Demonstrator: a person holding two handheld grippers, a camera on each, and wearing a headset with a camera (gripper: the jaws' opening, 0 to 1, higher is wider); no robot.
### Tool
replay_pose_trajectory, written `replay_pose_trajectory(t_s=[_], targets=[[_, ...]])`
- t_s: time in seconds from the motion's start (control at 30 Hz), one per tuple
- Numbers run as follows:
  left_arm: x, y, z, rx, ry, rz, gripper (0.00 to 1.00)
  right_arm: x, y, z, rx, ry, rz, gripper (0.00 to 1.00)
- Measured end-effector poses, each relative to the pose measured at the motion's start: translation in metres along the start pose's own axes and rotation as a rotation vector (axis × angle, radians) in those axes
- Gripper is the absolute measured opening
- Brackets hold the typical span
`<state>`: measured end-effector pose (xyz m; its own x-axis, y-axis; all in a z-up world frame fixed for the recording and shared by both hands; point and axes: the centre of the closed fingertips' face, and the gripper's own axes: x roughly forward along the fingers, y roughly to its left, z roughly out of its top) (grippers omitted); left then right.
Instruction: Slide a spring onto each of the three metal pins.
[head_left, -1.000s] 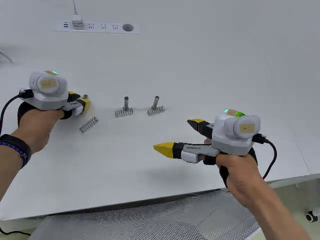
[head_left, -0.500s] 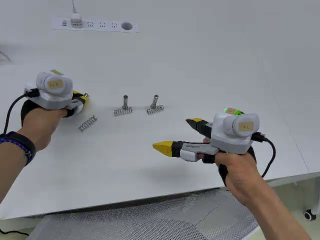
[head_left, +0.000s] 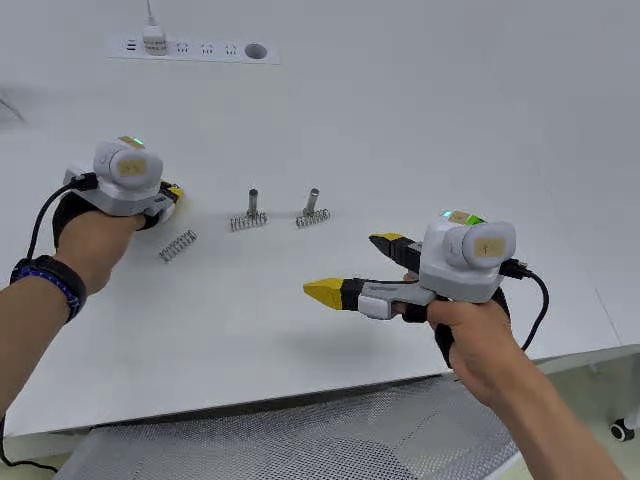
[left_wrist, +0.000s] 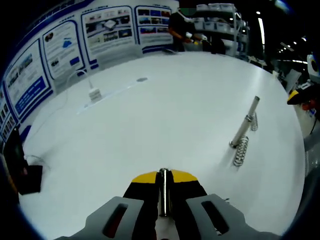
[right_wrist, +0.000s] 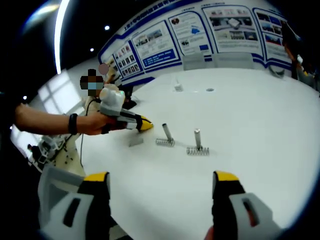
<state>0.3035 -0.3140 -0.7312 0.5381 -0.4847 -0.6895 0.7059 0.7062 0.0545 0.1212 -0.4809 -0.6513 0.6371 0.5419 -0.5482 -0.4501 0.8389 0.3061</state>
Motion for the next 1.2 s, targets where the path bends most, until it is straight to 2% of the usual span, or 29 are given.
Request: replay_pose_trajectory(t_s=[0.13,0.23,0.5,1.2], targets=[[-0.002,-0.001,-0.002,-0.011,0.022,-0.021,0.08,-0.001,0.0,-0.001,0.007,-0.004,0.0,0.86],[-0.006,-0.001,-0.003,-0.027,0.02,-0.018,0.08,-0.001,0.001,-0.001,0.007,-0.003,-0.001,0.86],[-0.026,-0.003,0.002,-0.064,-0.024,-0.013,0.08,-0.002,0.0,-0.001,0.011,-0.009,-0.005,0.86],[-0.054,-0.005,0.004,-0.084,-0.062,0.013,0.07,0.0,0.005,-0.003,0.014,-0.015,0.002,0.85]])
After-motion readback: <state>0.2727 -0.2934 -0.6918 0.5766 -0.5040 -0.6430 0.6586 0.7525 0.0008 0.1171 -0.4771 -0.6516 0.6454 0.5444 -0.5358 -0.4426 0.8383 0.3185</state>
